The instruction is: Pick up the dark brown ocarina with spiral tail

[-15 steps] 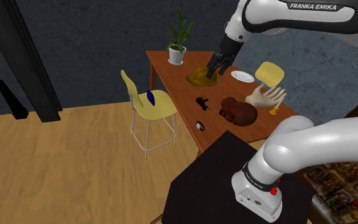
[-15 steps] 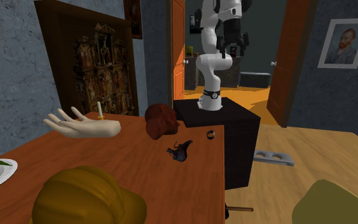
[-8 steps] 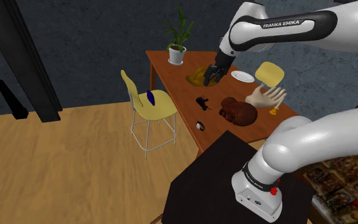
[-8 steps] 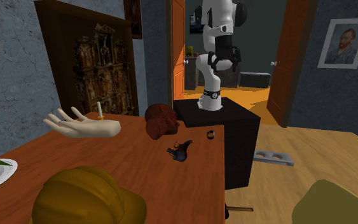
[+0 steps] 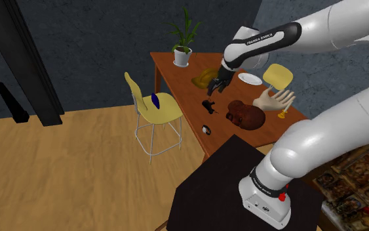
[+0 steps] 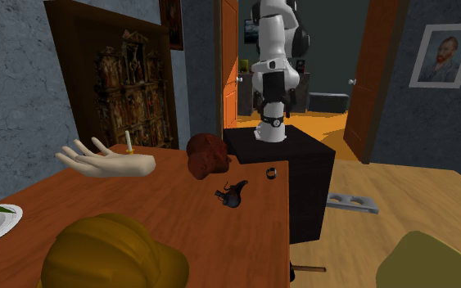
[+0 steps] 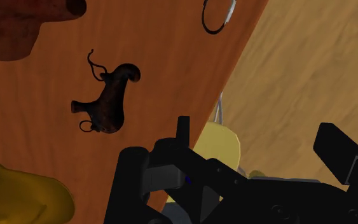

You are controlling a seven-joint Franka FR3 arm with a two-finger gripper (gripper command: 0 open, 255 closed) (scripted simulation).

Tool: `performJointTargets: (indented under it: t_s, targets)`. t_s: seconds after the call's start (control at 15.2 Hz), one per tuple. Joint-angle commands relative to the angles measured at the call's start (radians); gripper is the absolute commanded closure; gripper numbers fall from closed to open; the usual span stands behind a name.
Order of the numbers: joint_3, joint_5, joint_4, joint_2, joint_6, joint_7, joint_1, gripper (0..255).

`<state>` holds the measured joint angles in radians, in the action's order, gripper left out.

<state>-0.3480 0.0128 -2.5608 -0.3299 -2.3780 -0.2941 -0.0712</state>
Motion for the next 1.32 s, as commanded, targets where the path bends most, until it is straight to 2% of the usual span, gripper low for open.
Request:
performJointTargets:
  t_s: [0.0, 0.26, 0.59, 0.92, 1.12, 1.25]
  targets:
    - [-0.027, 0.025, 0.012, 0.070, -0.060, -0.034, 0.006, 0]
    - [-0.083, 0.124, 0.057, 0.231, -0.166, -0.141, 0.024, 0]
    - [-0.104, 0.332, 0.150, 0.447, -0.257, -0.326, 0.012, 0]
    - [-0.043, 0.525, 0.279, 0.655, -0.305, -0.492, -0.078, 0]
    - [0.000, 0.602, 0.368, 0.771, -0.322, -0.560, -0.144, 0]
    - [0.020, 0.628, 0.412, 0.822, -0.329, -0.583, -0.174, 0]
